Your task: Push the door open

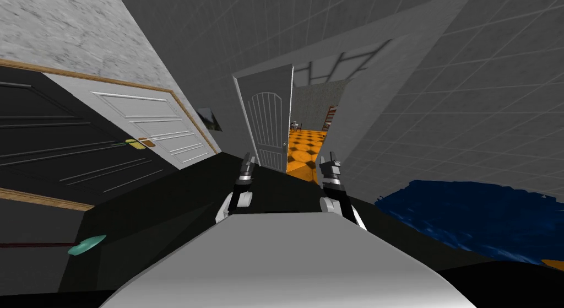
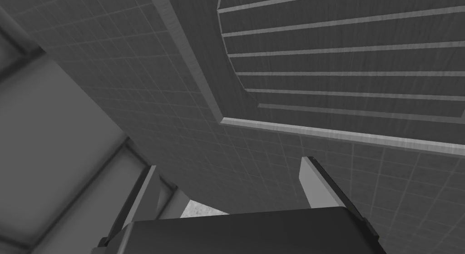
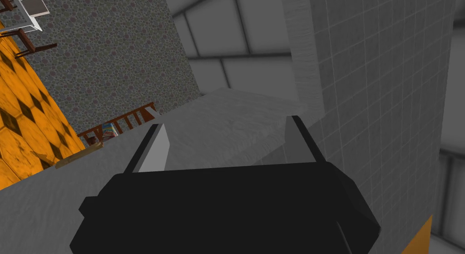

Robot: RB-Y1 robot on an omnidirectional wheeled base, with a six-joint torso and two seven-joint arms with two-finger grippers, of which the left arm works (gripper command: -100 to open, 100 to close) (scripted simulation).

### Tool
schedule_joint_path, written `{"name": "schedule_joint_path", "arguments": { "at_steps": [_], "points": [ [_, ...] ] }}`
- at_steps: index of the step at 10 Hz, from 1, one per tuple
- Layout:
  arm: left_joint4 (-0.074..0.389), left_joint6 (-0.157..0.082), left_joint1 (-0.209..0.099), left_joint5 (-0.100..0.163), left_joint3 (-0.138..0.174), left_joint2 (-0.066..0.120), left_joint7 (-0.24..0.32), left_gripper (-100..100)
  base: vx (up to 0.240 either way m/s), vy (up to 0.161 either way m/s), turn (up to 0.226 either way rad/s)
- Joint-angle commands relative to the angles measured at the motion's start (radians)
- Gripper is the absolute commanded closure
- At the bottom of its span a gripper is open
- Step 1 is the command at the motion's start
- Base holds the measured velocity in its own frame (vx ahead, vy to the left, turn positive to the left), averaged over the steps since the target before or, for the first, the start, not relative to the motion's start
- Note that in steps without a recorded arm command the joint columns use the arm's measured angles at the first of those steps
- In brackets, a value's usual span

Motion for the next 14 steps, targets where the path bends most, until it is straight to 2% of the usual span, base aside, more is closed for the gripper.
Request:
{"name": "schedule_joint_path", "arguments": {
  "at_steps": [1,14],
  "points": [
    [0.039,0.015,-0.025,0.005,-0.001,0.007,0.007,-100,0.101,-0.006,-0.063],
    [0.385,0.104,-0.219,0.026,-0.043,0.012,0.037,-100,0.102,-0.001,-0.063]
  ]
}}
